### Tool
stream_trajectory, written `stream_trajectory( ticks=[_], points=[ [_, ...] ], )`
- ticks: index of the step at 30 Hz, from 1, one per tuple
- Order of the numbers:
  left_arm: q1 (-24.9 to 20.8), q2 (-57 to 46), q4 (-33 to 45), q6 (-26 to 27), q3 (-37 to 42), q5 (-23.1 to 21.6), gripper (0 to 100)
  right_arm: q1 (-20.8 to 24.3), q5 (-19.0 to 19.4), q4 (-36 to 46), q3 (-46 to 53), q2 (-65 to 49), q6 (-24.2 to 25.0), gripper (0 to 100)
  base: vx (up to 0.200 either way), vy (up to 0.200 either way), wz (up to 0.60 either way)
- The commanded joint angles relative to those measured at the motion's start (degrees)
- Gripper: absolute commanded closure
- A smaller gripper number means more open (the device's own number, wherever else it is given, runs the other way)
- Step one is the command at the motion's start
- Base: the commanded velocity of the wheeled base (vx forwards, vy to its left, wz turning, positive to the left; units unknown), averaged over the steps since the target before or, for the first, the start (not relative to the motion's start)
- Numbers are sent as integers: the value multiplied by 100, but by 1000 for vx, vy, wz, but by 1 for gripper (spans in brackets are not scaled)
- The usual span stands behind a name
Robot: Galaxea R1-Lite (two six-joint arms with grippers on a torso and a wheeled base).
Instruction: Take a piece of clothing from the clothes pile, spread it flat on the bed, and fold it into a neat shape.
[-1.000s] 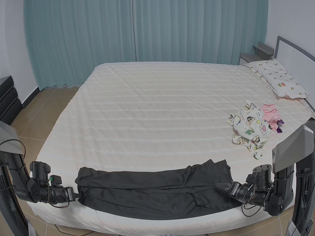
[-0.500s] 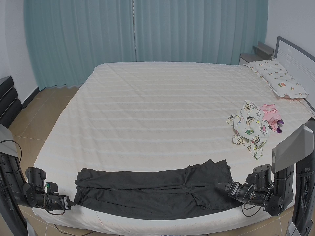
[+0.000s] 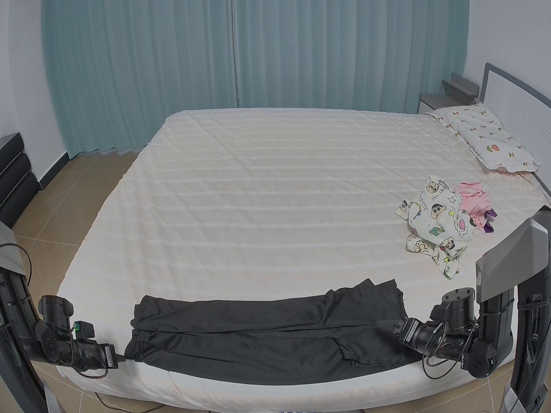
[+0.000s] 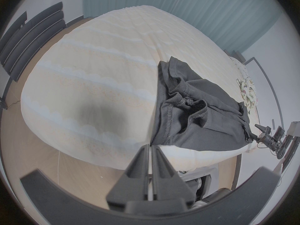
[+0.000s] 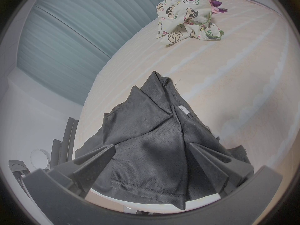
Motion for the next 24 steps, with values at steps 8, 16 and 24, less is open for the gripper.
stream_trajectory(
  ticks=[8,16,24],
  points=[
    [109,-219,-46,-276,-73,141,0,2,2,-102,-1,1,-7,0,0,0,0],
    [-436,-1168,24,-1981,-451,141,0,2,2,-102,-1,1,-7,0,0,0,0],
    [-1878,-1414,15,-4134,-689,273,0,2,2,-102,8,27,2,0,0,0,0]
  ],
)
